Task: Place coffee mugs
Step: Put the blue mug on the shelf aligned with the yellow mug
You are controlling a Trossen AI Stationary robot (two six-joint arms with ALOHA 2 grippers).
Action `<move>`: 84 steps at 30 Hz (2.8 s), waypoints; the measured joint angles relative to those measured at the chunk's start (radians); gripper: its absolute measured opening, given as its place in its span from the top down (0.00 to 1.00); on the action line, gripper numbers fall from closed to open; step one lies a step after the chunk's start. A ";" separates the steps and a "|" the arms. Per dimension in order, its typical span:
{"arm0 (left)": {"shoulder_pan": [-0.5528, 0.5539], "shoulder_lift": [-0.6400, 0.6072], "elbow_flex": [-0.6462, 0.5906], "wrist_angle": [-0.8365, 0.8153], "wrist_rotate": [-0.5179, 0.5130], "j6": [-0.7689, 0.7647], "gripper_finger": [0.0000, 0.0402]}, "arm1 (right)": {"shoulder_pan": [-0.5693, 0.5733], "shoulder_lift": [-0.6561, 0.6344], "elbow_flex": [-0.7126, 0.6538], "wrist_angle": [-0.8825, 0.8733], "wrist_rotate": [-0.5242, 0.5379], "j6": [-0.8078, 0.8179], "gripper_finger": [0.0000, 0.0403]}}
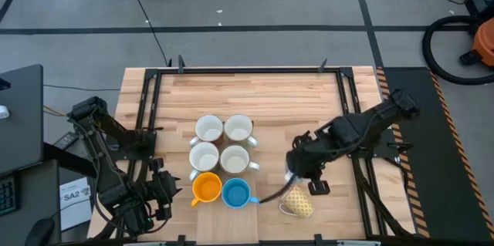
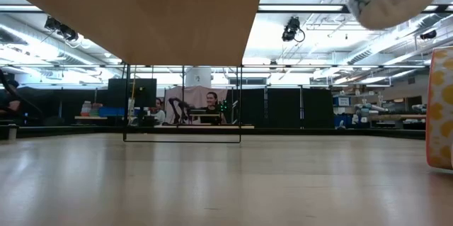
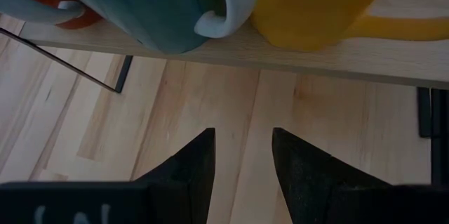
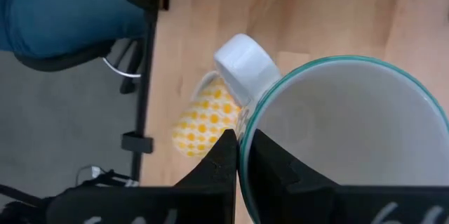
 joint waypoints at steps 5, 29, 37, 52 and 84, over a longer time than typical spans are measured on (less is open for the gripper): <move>0.000 0.000 0.000 0.001 0.000 0.000 0.63 | 0.064 0.000 0.000 0.005 0.069 0.049 0.93; 0.000 0.000 0.000 0.008 0.000 0.001 0.63 | 0.053 0.005 -0.321 0.291 0.307 -0.022 0.92; 0.000 0.000 0.000 0.009 0.000 0.001 0.63 | 0.022 0.005 -0.442 0.426 0.303 -0.039 0.92; 0.000 0.000 0.000 0.009 0.000 0.001 0.63 | 0.010 0.005 -0.554 0.495 0.300 -0.039 0.91; 0.000 0.000 0.000 0.013 0.000 0.001 0.63 | 0.010 0.004 -0.554 0.552 0.226 -0.002 0.65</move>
